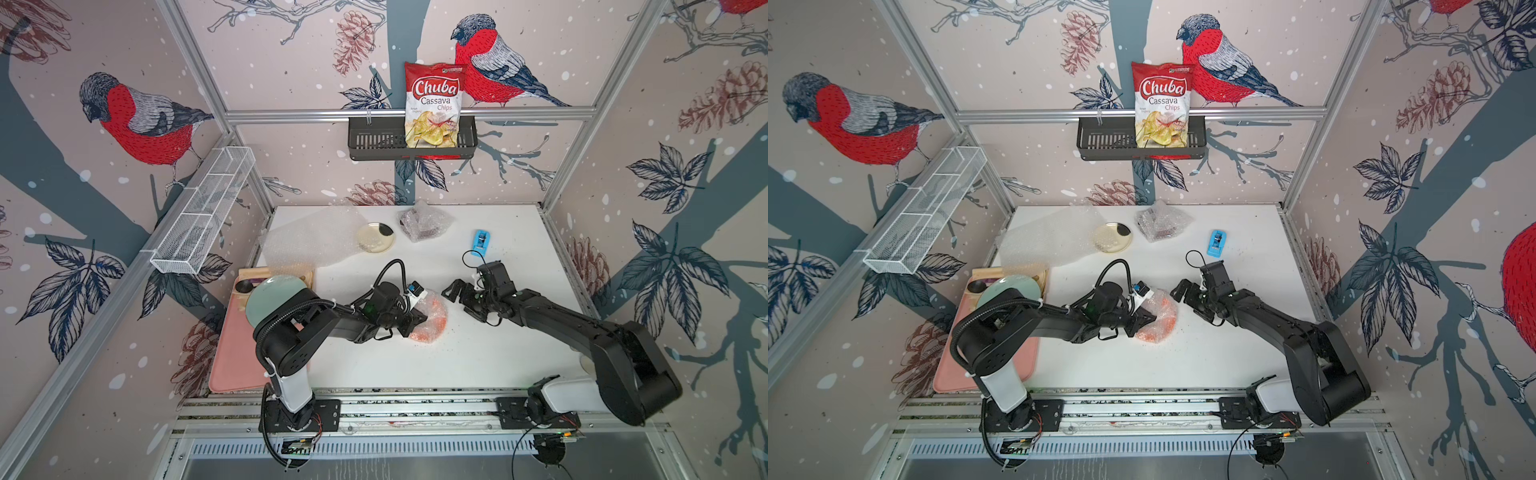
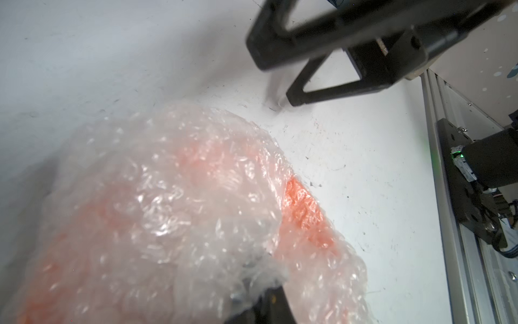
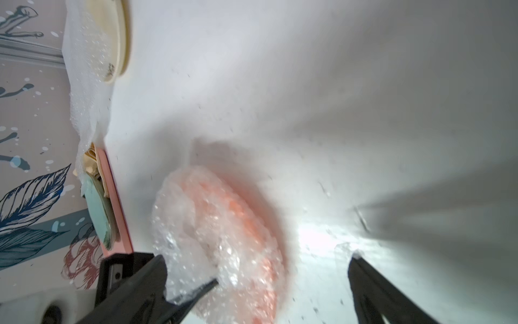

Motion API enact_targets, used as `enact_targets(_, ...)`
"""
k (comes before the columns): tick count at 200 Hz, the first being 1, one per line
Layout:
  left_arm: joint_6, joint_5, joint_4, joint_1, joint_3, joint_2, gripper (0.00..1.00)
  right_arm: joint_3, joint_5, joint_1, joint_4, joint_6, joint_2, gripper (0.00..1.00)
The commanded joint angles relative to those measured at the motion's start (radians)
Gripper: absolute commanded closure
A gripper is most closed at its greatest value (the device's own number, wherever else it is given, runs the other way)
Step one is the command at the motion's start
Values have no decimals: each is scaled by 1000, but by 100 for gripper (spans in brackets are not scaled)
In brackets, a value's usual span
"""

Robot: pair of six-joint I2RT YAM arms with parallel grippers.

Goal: Wrap dinner plates in bubble wrap
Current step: Wrap the plate in the bubble wrap.

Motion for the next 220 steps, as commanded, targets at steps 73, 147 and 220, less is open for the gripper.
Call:
enact_targets(73,146,-105,-92,-65,-22,-10,100,-75,-276,27,264,147,89,0)
enact_targets(147,245,-148,-40,-123,-37,-20,100,-53,-163,52,10,41,307,38)
enact_targets(220,193,-89,-45,-122,-9,-103,76,-56,-11,42,124,79,337,98)
